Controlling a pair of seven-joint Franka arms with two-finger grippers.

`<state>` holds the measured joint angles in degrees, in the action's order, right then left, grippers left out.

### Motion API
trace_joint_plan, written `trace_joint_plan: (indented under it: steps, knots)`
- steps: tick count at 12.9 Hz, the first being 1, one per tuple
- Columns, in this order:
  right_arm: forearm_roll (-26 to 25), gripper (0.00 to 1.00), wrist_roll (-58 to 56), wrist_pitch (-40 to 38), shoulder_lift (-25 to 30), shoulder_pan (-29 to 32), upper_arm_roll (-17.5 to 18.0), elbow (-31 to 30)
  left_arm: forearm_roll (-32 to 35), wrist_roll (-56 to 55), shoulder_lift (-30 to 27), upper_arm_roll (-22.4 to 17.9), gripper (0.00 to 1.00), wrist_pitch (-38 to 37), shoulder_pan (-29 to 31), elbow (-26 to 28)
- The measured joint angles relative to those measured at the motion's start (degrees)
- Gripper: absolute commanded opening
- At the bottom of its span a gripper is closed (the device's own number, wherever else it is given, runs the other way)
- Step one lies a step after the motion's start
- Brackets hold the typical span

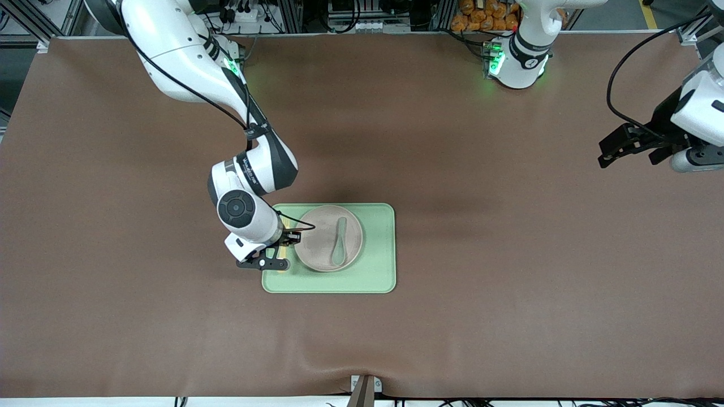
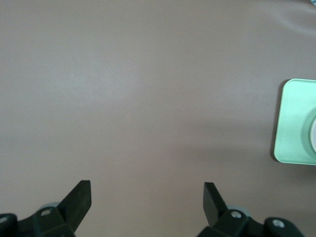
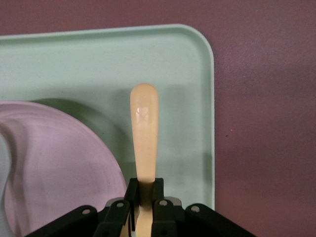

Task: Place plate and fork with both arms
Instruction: 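Lift the fork with the right gripper and move it beside the plate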

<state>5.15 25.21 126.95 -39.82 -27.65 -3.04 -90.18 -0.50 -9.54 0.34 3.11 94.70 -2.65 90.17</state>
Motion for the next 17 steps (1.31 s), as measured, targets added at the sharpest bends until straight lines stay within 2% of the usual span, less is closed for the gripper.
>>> trace_joint_plan:
  steps: [4, 9, 10, 11, 13, 17]
  knots:
    - [0.01, 0.0, -0.27, 3.02, -0.47, 0.66, -0.07, -2.71, -0.01, 1.57, 0.42, -0.18, 1.0, -0.12, 0.66, 0.08]
    - [0.01, 0.0, -0.31, 3.77, -1.07, 0.69, -0.05, -2.88, -0.01, 1.62, 0.44, -0.5, 1.0, -0.12, 0.74, -0.12]
    - [0.01, 0.08, -0.31, 3.99, -1.14, 0.69, -0.03, -2.95, -0.01, 1.62, 0.44, -0.5, 1.0, -0.12, 0.74, -0.12]
    - [0.01, 0.28, -0.33, 4.2, -1.24, 0.69, 0.0, -3.07, -0.01, 1.62, 0.44, -0.5, 1.0, -0.12, 0.74, -0.12]
    - [0.01, 1.0, -0.4, 4.5, -1.52, 0.69, 0.09, -3.42, -0.01, 1.62, 0.44, -0.5, 1.0, -0.12, 0.74, -0.12]
    - [0.01, 1.0, -0.6, 4.76, -1.75, 0.68, 0.14, -3.45, -0.01, 1.62, 0.44, -0.5, 1.0, -0.12, 0.74, -0.11]
